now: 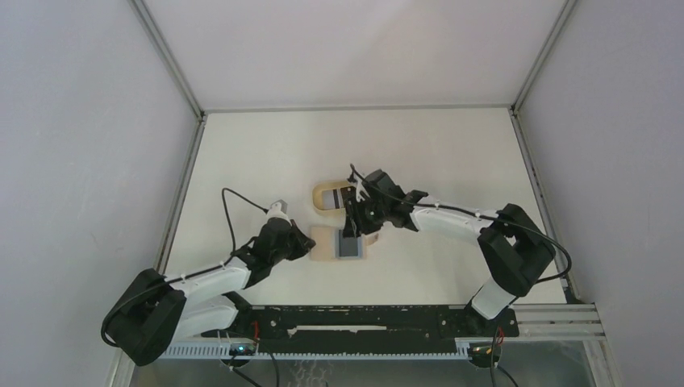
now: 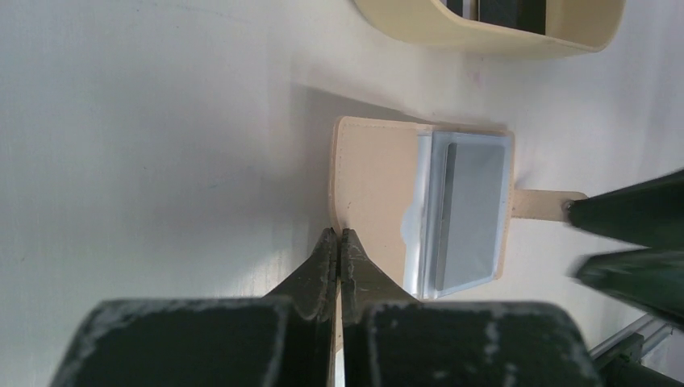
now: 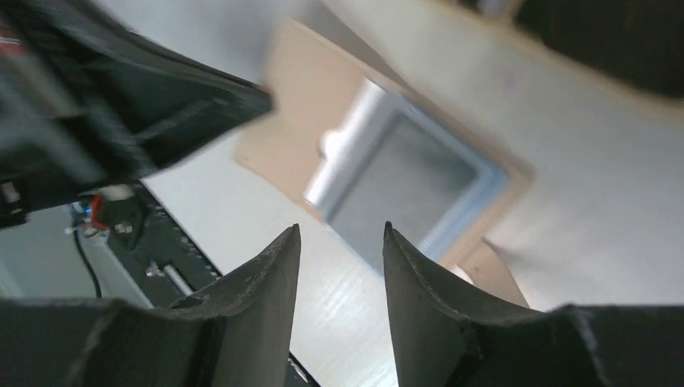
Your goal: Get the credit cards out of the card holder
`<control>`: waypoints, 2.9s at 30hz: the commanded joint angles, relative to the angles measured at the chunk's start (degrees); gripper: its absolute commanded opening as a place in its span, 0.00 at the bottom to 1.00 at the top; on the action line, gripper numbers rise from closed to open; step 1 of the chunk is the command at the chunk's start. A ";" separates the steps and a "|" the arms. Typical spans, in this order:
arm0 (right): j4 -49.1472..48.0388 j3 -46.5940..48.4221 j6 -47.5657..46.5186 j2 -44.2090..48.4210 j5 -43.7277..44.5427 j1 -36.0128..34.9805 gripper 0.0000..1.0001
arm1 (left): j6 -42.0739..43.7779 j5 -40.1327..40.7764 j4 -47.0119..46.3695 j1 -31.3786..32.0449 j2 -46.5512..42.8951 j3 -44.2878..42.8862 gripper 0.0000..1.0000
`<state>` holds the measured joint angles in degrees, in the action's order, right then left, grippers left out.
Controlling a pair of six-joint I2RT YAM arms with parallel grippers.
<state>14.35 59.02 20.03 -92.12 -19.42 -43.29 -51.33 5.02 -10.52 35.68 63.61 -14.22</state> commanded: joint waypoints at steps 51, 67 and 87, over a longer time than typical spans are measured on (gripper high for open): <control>-15.57 -7.34 15.82 0.96 3.43 -5.69 0.53 | -1.53 1.63 -0.75 1.84 -1.38 2.06 0.00; -17.25 -6.25 15.72 -1.03 -0.19 -4.01 0.53 | -2.19 1.21 -1.60 1.83 -1.64 3.20 0.00; -11.84 -12.88 12.49 -1.51 9.21 -1.93 0.53 | -2.18 1.80 -0.51 1.86 -2.76 3.34 0.00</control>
<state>2.00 45.65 34.46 -93.45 -12.64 -45.15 -53.10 6.07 -11.00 37.28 61.82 -12.05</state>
